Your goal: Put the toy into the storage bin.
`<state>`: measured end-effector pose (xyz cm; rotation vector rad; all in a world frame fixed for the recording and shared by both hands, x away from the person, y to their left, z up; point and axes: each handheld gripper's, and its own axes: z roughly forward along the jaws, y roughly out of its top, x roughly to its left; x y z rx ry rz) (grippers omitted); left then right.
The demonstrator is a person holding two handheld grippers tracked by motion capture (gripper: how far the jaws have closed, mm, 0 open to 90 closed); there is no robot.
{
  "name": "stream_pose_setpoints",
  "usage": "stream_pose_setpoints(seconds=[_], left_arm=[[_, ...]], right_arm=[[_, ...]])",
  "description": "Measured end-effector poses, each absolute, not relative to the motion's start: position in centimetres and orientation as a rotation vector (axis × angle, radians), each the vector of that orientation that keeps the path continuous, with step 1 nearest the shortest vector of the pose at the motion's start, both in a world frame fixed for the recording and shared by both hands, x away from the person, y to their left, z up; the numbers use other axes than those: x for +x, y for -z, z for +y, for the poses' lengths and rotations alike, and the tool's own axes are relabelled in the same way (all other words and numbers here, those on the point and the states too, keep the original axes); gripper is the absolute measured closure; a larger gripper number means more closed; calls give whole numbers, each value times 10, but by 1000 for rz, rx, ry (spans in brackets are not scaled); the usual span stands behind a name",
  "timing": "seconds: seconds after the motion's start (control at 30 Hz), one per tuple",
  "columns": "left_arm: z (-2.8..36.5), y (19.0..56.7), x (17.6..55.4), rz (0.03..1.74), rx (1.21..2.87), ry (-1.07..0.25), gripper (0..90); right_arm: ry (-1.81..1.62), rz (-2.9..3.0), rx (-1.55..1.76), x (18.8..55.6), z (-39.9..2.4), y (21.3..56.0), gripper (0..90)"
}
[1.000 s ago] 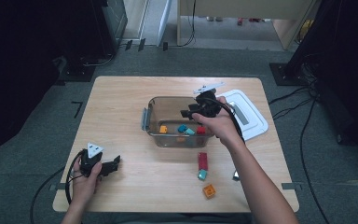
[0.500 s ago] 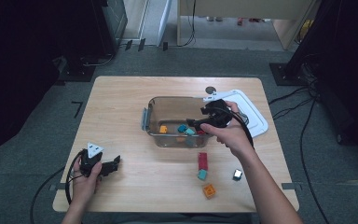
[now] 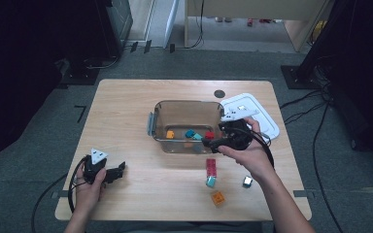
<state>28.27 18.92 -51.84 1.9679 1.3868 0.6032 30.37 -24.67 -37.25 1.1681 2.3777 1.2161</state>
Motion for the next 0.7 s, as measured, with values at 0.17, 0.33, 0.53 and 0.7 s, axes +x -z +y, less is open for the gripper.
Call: stream_pose_setpoints(seconds=[0.17, 0.33, 0.53, 0.7], left_arm=[[189, 518, 283, 1388, 1967, -604, 128], [189, 518, 283, 1388, 1967, -603, 128], [189, 518, 283, 1387, 1969, -603, 128], [189, 518, 283, 1387, 1969, -603, 128]], right_arm=[[-1223, 2384, 1161, 290, -252, 379, 147], [-1230, 2379, 1174, 279, -258, 389, 148], [-1243, 2373, 1215, 268, -262, 407, 163], [-1235, 2367, 1259, 265, -264, 424, 194]])
